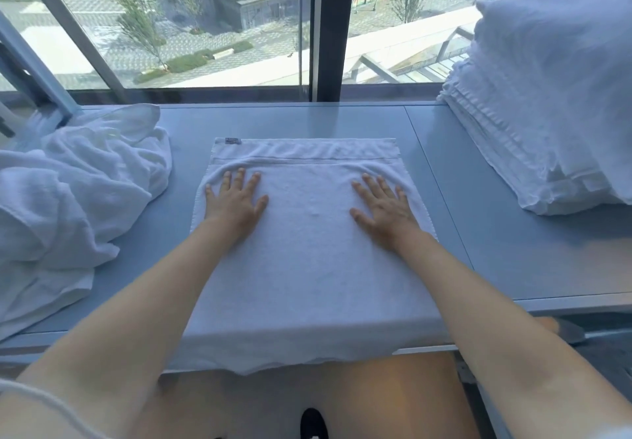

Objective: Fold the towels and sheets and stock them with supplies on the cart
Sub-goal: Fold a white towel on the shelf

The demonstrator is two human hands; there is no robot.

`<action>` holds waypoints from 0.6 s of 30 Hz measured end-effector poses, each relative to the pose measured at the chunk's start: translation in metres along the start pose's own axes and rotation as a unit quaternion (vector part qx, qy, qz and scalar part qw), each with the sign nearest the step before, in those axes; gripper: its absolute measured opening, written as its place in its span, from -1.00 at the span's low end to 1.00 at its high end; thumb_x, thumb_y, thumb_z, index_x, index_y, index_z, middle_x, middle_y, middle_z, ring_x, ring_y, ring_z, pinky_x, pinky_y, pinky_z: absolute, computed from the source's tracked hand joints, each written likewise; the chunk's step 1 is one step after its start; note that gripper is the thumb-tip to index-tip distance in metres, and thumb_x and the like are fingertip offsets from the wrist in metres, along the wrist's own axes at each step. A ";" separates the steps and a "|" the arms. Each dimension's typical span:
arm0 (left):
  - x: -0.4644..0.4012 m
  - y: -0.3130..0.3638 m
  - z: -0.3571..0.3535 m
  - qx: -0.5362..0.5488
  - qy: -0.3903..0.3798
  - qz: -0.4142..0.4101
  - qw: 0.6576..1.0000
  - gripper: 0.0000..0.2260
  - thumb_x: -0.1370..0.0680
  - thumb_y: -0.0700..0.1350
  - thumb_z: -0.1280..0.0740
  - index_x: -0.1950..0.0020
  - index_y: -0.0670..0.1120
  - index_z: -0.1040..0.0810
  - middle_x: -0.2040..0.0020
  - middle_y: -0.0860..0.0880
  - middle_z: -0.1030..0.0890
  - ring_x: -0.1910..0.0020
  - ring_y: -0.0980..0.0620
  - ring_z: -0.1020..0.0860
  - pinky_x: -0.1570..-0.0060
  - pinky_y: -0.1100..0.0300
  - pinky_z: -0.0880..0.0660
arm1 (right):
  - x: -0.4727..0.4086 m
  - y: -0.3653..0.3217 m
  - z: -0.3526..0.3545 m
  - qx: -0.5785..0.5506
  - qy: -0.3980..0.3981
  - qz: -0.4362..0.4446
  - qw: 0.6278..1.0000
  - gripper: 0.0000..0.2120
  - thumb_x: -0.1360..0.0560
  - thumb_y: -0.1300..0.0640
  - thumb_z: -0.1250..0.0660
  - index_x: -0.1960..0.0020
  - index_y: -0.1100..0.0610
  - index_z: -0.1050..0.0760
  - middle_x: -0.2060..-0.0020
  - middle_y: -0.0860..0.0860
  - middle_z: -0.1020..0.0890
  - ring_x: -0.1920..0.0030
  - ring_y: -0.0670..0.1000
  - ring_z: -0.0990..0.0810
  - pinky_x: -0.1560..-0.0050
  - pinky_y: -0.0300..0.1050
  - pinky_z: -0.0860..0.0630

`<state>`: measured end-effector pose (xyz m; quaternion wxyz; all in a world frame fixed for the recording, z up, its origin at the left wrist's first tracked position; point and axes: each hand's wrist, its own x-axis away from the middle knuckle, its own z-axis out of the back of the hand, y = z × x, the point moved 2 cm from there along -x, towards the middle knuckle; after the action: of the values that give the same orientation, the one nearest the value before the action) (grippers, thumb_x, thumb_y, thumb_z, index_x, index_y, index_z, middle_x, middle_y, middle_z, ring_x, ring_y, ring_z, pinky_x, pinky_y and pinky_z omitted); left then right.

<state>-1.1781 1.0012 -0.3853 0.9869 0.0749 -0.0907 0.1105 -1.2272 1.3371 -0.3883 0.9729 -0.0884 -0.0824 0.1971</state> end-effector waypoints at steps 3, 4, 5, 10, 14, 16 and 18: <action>0.011 0.010 0.007 -0.001 0.019 0.011 1.000 -0.41 -0.69 0.24 0.02 -0.69 0.09 0.03 -0.70 -0.03 0.08 -0.66 -0.13 0.11 -0.53 -0.40 0.07 | -0.005 -0.001 -0.001 -0.002 0.005 0.000 1.000 -0.34 -0.65 -0.28 -0.04 -0.68 -0.16 0.06 -0.68 -0.12 0.08 -0.66 -0.01 0.15 -0.61 0.18 0.19; 0.023 0.015 0.007 0.012 0.028 0.012 0.999 -0.42 -0.69 0.22 0.00 -0.69 0.09 0.03 -0.70 -0.04 0.06 -0.66 -0.15 0.08 -0.52 -0.40 0.05 | -0.005 -0.001 -0.002 -0.001 0.008 0.000 1.000 -0.34 -0.65 -0.29 -0.04 -0.68 -0.16 0.06 -0.68 -0.12 0.08 -0.66 -0.01 0.15 -0.62 0.18 0.19; 0.038 0.021 0.005 0.026 0.033 0.010 0.999 -0.42 -0.69 0.20 -0.02 -0.68 0.08 0.01 -0.70 -0.03 0.04 -0.66 -0.16 0.06 -0.52 -0.39 0.02 | -0.005 0.000 -0.002 -0.001 0.009 0.001 1.000 -0.34 -0.65 -0.29 -0.03 -0.68 -0.16 0.06 -0.68 -0.12 0.08 -0.66 -0.01 0.15 -0.62 0.18 0.19; 0.146 0.026 -0.028 0.038 0.055 -0.014 0.998 -0.43 -0.65 0.23 -0.11 -0.65 0.15 -0.12 -0.68 -0.02 -0.07 -0.64 -0.18 -0.04 -0.47 -0.40 -0.12 | -0.005 0.001 -0.002 -0.008 0.015 0.005 1.000 -0.33 -0.64 -0.30 -0.03 -0.68 -0.17 0.06 -0.67 -0.12 0.08 -0.66 -0.02 0.16 -0.62 0.19 0.18; 0.187 -0.005 -0.050 0.049 0.066 -0.016 0.996 -0.38 -0.61 0.31 0.07 -0.66 0.17 -0.13 -0.69 0.03 -0.05 -0.67 -0.10 0.00 -0.55 -0.29 -0.02 | -0.006 0.010 0.002 -0.023 0.019 0.033 0.999 -0.33 -0.63 -0.28 -0.12 -0.67 -0.17 -0.01 -0.67 -0.12 0.03 -0.66 -0.04 0.11 -0.62 0.17 0.16; 0.185 -0.009 -0.052 0.051 0.073 -0.022 0.996 -0.37 -0.60 0.33 0.12 -0.67 0.21 -0.07 -0.69 0.08 0.03 -0.67 -0.02 0.08 -0.59 -0.22 0.06 | -0.006 0.012 0.005 -0.028 0.020 0.038 0.999 -0.33 -0.64 -0.26 -0.14 -0.67 -0.14 -0.05 -0.67 -0.10 0.00 -0.66 -0.05 0.09 -0.63 0.16 0.15; 0.181 -0.008 -0.053 0.047 0.072 -0.018 0.996 -0.36 -0.58 0.34 0.16 -0.67 0.23 0.00 -0.69 0.11 0.10 -0.67 0.01 0.14 -0.59 -0.20 0.12 | -0.003 0.007 0.008 -0.024 0.024 0.031 0.999 -0.35 -0.65 -0.23 -0.15 -0.67 -0.10 -0.07 -0.68 -0.06 -0.01 -0.66 -0.01 0.07 -0.63 0.18 0.14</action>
<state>-0.9944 1.0392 -0.4021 0.9881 0.1147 -0.0131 0.1017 -1.2344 1.3436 -0.3828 0.9657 -0.1192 -0.0611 0.2224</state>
